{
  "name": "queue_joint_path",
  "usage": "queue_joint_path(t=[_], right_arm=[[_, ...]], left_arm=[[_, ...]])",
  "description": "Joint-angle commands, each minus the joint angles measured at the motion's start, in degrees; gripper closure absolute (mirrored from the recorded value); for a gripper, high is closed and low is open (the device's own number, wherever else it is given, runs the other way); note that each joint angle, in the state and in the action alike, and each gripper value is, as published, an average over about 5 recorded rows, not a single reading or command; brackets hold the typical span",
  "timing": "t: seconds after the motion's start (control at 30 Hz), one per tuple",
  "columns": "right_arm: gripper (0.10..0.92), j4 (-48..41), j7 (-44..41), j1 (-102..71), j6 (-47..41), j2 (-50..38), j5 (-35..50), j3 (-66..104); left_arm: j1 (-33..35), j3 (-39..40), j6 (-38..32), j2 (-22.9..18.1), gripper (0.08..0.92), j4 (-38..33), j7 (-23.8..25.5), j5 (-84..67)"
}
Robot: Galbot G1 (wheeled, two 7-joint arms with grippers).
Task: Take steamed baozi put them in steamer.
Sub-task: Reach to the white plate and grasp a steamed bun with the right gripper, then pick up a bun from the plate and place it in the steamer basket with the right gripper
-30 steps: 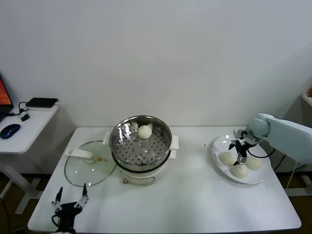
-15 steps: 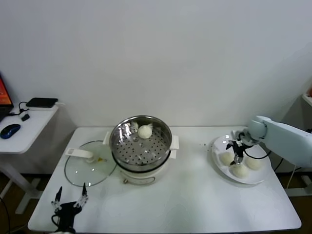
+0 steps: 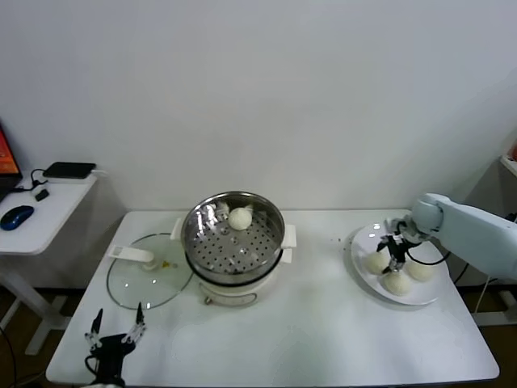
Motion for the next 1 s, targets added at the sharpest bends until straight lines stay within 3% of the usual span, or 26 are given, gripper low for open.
queue_joint_path(t=[0.03, 0.3, 0.67, 1.0], right_arm=[[0.385, 0.42, -0.19, 0.75, 0.05, -0.07, -0.11, -0.02], [0.409, 3.64, -0.72, 6.96, -0.18, -0.83, 2.90, -4.10], [0.414, 20.67, 1.58, 34.15, -7.27, 1.54, 24.98, -23.49], [0.414, 31.42, 5.90, 44.38, -14.95, 9.58, 40.79, -21.60]], left_arm=[[-0.02, 0.03, 0.08, 0.20, 0.177, -0.06, -0.03, -0.06], [0.14, 0.00, 0.12, 0.16, 0.177, -0.44, -0.02, -0.07], [0.26, 0.24, 0.32, -0.17, 0.177, -1.39, 0.04, 0.15], [0.10, 0.81, 0.44, -0.38, 0.177, -1.67, 0.05, 0.72]])
